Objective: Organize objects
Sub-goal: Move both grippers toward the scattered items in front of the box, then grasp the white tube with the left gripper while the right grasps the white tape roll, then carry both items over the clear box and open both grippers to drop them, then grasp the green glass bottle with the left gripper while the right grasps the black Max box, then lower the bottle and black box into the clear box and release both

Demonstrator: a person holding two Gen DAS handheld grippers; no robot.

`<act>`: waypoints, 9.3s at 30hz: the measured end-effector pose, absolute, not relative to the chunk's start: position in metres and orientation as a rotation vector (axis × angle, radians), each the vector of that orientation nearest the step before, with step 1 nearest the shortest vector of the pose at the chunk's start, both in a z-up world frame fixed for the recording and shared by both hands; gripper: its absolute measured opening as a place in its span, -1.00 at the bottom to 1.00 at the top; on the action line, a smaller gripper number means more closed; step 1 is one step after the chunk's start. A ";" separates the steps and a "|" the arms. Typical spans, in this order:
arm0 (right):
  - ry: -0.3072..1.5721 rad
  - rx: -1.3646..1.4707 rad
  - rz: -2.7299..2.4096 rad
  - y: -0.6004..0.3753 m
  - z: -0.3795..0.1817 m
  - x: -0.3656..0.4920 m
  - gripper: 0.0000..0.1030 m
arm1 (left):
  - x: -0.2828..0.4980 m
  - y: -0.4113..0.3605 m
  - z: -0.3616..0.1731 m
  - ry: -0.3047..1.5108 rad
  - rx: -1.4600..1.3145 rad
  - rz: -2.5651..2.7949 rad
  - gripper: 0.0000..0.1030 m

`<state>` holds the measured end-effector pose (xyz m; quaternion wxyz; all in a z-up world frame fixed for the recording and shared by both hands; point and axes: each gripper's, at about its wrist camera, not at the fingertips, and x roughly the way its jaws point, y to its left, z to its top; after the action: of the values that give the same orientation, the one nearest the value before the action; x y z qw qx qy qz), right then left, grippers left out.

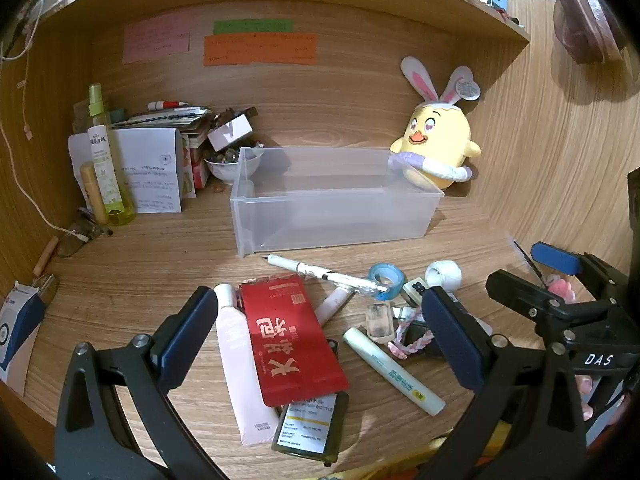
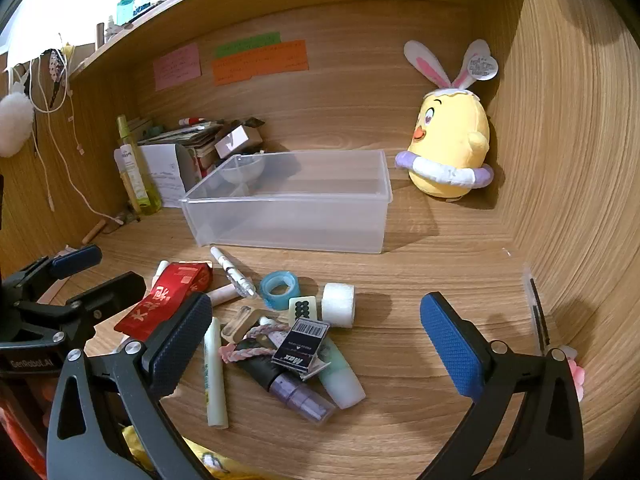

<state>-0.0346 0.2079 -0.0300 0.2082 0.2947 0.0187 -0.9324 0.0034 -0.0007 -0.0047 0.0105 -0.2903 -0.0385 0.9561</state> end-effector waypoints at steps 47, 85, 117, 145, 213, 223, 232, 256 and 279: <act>0.061 0.936 -2.636 0.224 -0.049 -0.065 1.00 | -0.006 -0.067 -0.026 -0.291 -1.093 3.018 1.00; 0.084 1.122 -2.543 0.198 -0.086 -0.118 -0.56 | -0.083 -0.100 -0.072 -0.271 -1.437 2.849 -0.61; 0.053 0.772 -2.570 0.188 0.026 -0.174 -0.56 | -0.099 -0.081 0.105 -0.202 -0.734 3.103 -0.62; 0.339 1.098 -2.420 0.117 -0.048 -0.262 -0.56 | -0.238 -0.045 0.006 -0.157 -1.244 2.845 -0.70; 0.125 1.039 -2.480 0.202 -0.074 -0.064 -0.52 | 0.011 -0.035 -0.071 -0.205 -1.216 2.824 0.25; 0.100 0.913 -2.544 0.215 -0.038 -0.067 -0.52 | 0.015 -0.050 -0.031 -0.243 -1.094 2.890 0.25; 0.068 0.834 -2.555 0.212 -0.015 -0.098 -0.52 | -0.021 -0.053 0.013 -0.176 -0.946 2.969 0.25; 0.184 0.984 -2.446 0.151 -0.020 -0.229 -0.52 | -0.196 -0.040 0.001 -0.163 -1.140 2.864 0.25; 0.331 1.075 -2.411 0.126 -0.046 -0.239 -0.26 | -0.213 -0.025 -0.022 -0.089 -1.261 2.768 0.28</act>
<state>-0.2389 0.1263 -0.0461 0.2383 0.3925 0.1208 -0.8801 -0.2126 -0.0246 -0.0220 0.0492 -0.4140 -0.0292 0.9085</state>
